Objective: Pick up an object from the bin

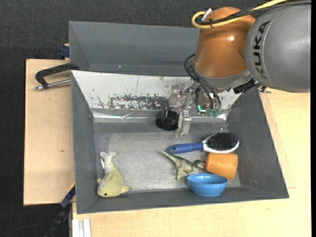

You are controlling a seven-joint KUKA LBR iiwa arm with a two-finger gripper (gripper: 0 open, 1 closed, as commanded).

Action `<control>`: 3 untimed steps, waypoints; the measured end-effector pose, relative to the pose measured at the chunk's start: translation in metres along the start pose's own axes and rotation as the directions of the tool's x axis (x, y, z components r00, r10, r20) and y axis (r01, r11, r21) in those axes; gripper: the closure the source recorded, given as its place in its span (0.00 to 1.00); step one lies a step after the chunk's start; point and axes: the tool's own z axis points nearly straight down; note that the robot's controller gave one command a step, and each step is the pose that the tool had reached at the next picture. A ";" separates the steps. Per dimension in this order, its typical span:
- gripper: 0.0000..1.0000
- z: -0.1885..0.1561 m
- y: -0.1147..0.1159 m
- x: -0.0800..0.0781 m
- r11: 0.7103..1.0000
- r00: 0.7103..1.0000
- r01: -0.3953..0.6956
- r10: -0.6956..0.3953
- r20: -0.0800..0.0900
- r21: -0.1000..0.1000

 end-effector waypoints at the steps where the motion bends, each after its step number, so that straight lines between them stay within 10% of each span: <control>1: 0.00 0.093 -0.001 -0.001 0.978 0.977 -0.208 0.208 0.040 -0.010; 2: 0.00 0.097 0.000 -0.004 0.974 0.973 -0.226 0.226 0.038 -0.012; 3: 0.00 0.102 -0.003 -0.006 0.879 0.878 -0.477 0.477 0.031 -0.016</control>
Offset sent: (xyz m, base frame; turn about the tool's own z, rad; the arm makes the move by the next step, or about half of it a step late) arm -0.0097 -0.0012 -0.1153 0.2112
